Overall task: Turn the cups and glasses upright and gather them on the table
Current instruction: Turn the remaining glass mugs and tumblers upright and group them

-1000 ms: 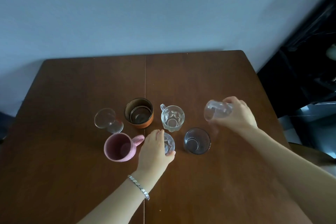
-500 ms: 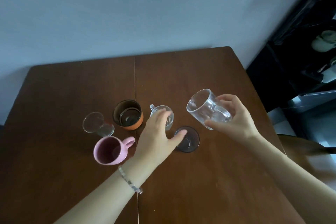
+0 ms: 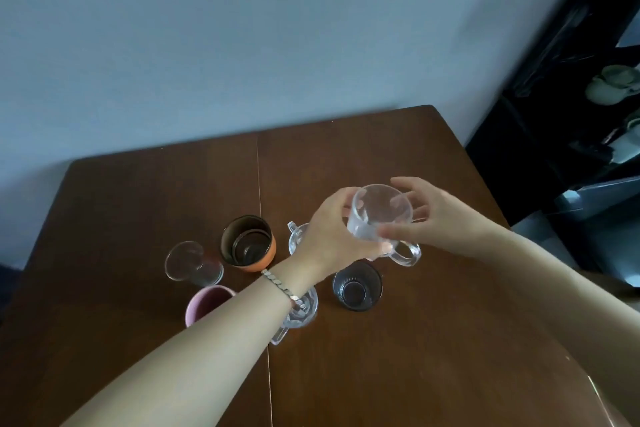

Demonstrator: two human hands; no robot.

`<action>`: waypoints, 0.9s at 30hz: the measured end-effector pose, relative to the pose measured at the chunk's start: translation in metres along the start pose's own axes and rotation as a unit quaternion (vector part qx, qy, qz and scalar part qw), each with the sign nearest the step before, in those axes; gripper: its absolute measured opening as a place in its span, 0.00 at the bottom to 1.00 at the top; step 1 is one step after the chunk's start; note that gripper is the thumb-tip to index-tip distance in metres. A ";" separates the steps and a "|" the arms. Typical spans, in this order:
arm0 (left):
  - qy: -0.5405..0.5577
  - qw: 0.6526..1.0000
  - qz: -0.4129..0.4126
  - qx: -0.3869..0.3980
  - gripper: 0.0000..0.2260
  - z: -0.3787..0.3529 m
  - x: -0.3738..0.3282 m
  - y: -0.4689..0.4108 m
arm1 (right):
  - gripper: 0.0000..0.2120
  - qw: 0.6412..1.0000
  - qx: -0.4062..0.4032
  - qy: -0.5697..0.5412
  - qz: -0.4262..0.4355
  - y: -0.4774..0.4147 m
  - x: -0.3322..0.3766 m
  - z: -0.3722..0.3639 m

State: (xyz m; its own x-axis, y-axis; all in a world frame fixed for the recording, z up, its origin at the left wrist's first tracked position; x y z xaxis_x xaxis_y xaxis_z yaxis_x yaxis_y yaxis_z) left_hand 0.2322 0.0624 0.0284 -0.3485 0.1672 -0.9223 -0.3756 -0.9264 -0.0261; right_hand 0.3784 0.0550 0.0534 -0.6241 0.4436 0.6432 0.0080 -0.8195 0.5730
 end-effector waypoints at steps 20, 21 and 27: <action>-0.398 0.909 0.072 0.097 0.34 0.015 0.082 0.109 | 0.41 0.979 -0.144 0.122 -0.074 -0.083 -0.042 -0.060; -0.395 0.911 0.074 0.091 0.33 0.015 0.084 0.109 | 0.41 0.980 -0.142 0.117 -0.078 -0.085 -0.044 -0.063; -0.374 0.920 0.085 0.076 0.32 0.016 0.088 0.109 | 0.45 0.981 -0.127 0.112 -0.098 -0.084 -0.044 -0.075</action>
State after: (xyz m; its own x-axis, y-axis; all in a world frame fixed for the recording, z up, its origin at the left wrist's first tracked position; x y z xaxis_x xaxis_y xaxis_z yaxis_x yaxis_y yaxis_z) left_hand 0.1464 -0.0184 -0.0495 -0.8860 0.2622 -0.3824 -0.3570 -0.9121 0.2017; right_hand 0.3467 0.0767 -0.0613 -0.7507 0.5337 0.3894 -0.3056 -0.8031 0.5116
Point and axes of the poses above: each hand's wrist, its own y-axis away from the middle knuckle, its own z-axis out of the back of the hand, x = y × z, the point moved 6 cm from there along -y, towards the middle knuckle, and after that the axes turned 14 degrees about -z, right-handed, at the moved point
